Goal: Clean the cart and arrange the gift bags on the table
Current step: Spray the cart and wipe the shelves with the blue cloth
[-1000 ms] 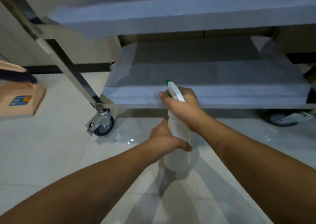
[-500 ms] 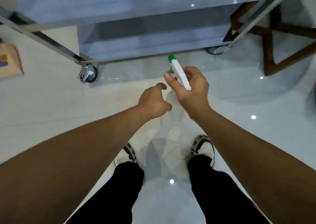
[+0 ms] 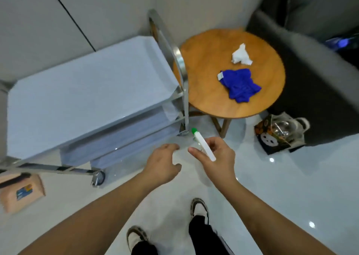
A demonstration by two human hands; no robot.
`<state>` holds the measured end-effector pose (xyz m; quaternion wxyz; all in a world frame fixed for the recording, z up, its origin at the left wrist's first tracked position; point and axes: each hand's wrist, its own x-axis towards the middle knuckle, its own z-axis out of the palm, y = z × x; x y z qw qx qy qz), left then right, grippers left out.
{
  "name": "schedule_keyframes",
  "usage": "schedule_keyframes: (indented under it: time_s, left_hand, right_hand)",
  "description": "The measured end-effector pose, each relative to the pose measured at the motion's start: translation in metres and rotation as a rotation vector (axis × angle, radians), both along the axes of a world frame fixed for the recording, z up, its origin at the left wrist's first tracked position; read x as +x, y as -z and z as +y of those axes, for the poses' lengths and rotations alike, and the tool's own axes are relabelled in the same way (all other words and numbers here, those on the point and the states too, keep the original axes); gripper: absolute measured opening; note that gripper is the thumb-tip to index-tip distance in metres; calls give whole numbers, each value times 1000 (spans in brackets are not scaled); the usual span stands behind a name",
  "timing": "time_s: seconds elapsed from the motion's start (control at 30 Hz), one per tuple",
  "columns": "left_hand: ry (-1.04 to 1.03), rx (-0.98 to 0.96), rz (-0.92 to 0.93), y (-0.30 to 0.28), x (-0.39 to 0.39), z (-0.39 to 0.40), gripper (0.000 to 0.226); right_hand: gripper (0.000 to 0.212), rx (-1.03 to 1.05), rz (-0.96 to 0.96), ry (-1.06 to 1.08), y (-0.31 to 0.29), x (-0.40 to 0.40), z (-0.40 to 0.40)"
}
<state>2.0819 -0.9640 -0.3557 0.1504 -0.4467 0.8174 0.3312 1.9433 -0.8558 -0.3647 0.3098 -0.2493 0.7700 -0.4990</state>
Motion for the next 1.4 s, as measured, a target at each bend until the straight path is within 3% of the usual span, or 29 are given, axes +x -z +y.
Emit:
schedule_keyframes:
  time_s: [0.2,0.43,0.57,0.97,1.2,1.4]
  left_hand:
    - [71,-127,117,-78,-84,-20,52]
    - [221,-198,158,-108,-160,-80,65]
    - [272,-225,185,-103,-192,-133,65]
    - [311,-133,177,-63,-249,-282,63]
    - [182,7,276,-34,-268,-310,58]
    - [218,65,235,-24,-279,-305,55]
  right_hand:
    - [35,-106,133,110,-66,-76,9]
    - [28,-53,230,143,-67,-143,-25]
    - [30,145,315,87,-44,-180,-71]
    - [20,357,322,-53,-3,-241,-231]
    - [25,437,337,-62,7,-250,-305]
    - [33,503,312,-25,6,-266,-314]
